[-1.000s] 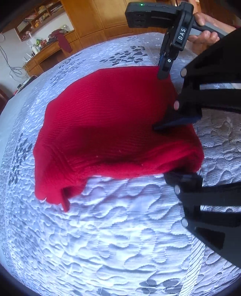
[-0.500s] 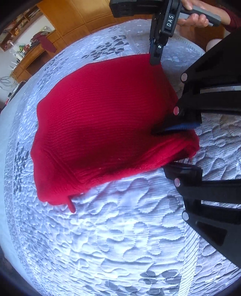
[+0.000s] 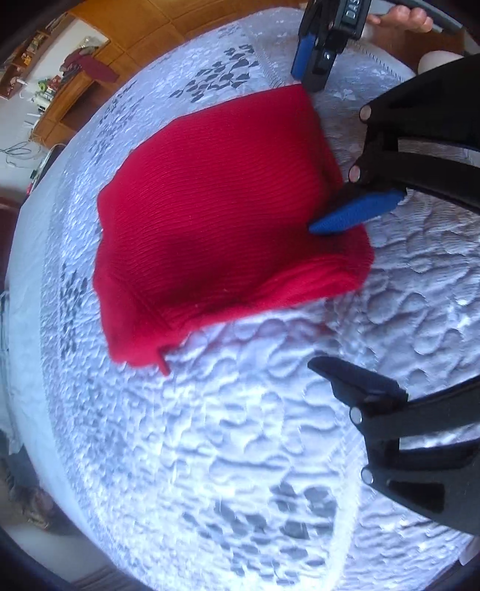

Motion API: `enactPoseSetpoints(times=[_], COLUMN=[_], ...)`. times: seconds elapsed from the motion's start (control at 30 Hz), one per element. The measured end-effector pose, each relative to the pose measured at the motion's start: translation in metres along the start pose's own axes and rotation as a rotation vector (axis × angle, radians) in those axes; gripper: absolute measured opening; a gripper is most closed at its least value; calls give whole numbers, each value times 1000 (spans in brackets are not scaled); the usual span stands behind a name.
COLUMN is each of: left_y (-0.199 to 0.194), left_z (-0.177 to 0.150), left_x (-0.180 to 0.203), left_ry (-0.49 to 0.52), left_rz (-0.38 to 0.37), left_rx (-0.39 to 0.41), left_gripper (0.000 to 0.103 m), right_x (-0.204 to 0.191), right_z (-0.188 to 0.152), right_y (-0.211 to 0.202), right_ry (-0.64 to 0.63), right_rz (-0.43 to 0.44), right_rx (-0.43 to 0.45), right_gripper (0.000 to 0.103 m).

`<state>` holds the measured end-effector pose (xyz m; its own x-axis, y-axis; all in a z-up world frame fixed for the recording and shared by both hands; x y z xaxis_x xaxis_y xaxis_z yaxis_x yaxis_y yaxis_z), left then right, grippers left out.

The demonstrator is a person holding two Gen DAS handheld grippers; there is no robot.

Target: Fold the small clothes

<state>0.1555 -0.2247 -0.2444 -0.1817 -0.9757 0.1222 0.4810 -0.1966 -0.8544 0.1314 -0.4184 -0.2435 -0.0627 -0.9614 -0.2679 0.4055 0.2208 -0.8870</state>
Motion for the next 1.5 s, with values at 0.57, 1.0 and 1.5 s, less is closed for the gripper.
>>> enactPoseSetpoints(times=[0.57,1.0,1.5], left_y=[-108,-160,-173], left_z=[-22,-28,-34], left_x=[0,15,21], left_ry=[-6,33,29], left_rz=[99,150,178], left_rx=[152,212,242], left_gripper=[91,91,91], right_x=[-19,-29,-40], right_z=[-27,-39,-45], right_y=[-95,-148,-161], right_ry=[-72,-97,-99], right_rz=[-120,-197,-179], right_rx=[181,297,311], right_gripper=[90,91,92])
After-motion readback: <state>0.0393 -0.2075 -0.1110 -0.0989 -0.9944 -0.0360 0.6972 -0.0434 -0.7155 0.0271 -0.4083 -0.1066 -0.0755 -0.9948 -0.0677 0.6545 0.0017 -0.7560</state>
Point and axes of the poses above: each gripper's, at about its wrist camera, not at the fingertips, and y roughly the way its jaws point, x to its right, z to its top, the point moved 9 cm from there along y, roughly the way its jaws point, and after that the axes turned 9 degrees about x, right-handed, at the moved point
